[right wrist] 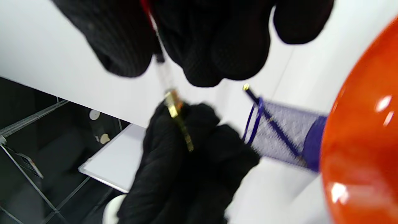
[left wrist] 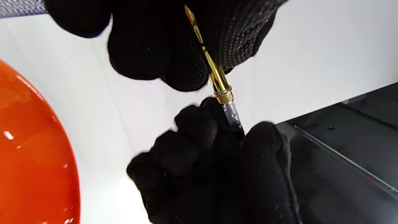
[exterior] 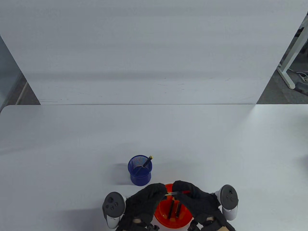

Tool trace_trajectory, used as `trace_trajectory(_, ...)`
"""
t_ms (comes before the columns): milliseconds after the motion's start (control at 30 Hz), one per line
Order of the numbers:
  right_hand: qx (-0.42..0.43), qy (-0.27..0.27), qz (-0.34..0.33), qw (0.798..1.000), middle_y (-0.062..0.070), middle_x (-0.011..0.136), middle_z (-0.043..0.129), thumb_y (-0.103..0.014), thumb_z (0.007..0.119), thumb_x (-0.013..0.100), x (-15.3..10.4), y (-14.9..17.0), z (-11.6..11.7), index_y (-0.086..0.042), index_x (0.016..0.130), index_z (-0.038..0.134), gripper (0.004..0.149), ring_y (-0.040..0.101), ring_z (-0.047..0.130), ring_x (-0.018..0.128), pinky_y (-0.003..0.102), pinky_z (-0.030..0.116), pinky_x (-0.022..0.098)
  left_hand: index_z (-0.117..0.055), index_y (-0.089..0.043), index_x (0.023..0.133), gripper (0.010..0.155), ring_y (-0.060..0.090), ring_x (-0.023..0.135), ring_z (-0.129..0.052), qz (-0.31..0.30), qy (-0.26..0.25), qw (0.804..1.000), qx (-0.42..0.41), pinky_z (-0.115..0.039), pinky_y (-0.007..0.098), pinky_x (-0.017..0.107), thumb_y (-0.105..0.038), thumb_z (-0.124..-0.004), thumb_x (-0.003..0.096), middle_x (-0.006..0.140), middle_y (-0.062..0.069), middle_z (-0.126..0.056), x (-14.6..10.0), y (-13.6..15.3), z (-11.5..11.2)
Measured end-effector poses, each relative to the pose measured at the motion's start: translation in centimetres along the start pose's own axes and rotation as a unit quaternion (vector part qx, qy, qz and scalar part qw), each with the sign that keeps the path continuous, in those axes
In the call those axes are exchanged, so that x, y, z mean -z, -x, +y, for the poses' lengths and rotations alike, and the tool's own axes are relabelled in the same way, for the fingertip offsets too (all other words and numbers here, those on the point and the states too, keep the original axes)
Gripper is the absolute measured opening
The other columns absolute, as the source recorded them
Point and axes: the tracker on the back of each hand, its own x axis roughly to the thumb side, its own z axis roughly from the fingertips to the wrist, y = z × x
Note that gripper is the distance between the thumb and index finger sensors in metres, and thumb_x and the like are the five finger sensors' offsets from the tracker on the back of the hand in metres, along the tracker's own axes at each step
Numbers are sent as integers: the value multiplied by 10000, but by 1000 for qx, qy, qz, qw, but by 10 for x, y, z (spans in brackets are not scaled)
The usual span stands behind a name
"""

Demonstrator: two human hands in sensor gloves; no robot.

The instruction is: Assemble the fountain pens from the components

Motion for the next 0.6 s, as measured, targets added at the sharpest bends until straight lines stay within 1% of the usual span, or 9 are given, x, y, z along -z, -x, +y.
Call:
trace_trajectory(33, -62, 22, -4, 998, 218, 855, 922, -399, 907, 491, -1, -2, -5, -51, 986, 741, 627, 422, 891, 646, 657, 640, 605, -829, -101, 931, 372, 453, 659, -936, 2, -14, 1000, 0, -642, 714, 596, -199, -805, 573, 813, 216, -943, 0, 1, 3)
trace_trajectory(100, -149, 29, -15, 988, 205, 853, 924, -416, 912, 486, -1, -6, -9, -66, 987, 744, 633, 411, 891, 646, 649, 644, 607, -819, -103, 939, 373, 461, 674, -918, 17, -26, 999, -15, -624, 716, 607, -197, -798, 579, 825, 221, -929, -1, 5, 8)
trace_trajectory(167, -246, 38, -11, 968, 196, 822, 938, -398, 908, 490, -2, -10, -8, -81, 962, 779, 583, 405, 892, 625, 645, 646, 605, -815, -102, 942, 376, 461, 674, -917, 18, -42, 998, -33, -627, 713, 605, -201, -795, 580, 825, 223, -926, -1, 8, 11)
trace_trajectory(233, -315, 6, 11, 949, 195, 808, 938, -394, 901, 500, 0, -11, -2, -87, 942, 811, 545, 408, 883, 617, 645, 643, 604, -811, -105, 945, 376, 460, 681, -913, 22, -42, 998, -35, -624, 712, 608, -205, -791, 583, 831, 221, -922, 0, 9, 13)
trace_trajectory(333, -415, -57, 30, 908, 187, 801, 939, -370, 898, 505, 3, -9, 15, -123, 905, 862, 471, 403, 879, 617, 640, 645, 603, -810, -105, 948, 378, 458, 683, -914, 16, -46, 998, -37, -626, 711, 607, -210, -786, 585, 832, 215, -922, 0, 7, 13)
trace_trajectory(367, -434, -70, 36, 898, 180, 802, 941, -367, 900, 504, 3, -8, 19, -128, 890, 876, 455, 402, 874, 625, 641, 641, 608, -811, -107, 947, 378, 458, 681, -915, 13, -46, 998, -34, -628, 710, 606, -211, -786, 584, 831, 215, -923, 0, 6, 13)
trace_trajectory(433, -485, -107, 34, 867, 171, 810, 940, -352, 910, 499, 6, -4, 33, -144, 876, 894, 431, 403, 864, 645, 638, 636, 613, -808, -106, 949, 378, 458, 684, -912, 9, -53, 998, -32, -625, 710, 608, -208, -778, 586, 835, 214, -919, -1, 5, 13)
trace_trajectory(533, -538, -157, 32, 827, 160, 867, 920, -315, 930, 487, 9, 0, 53, -194, 856, 917, 389, 403, 847, 690, 631, 627, 631, -807, -107, 950, 379, 459, 684, -911, 7, -62, 998, -30, -624, 710, 608, -208, -776, 586, 834, 214, -920, -1, 6, 13)
trace_trajectory(600, -564, -180, 23, 806, 153, 924, 899, -302, 944, 477, 12, 3, 64, -219, 850, 925, 382, 407, 824, 731, 629, 612, 647, -803, -109, 952, 379, 459, 689, -908, 11, -65, 997, -33, -621, 711, 611, -209, -773, 588, 838, 214, -916, -1, 7, 14)
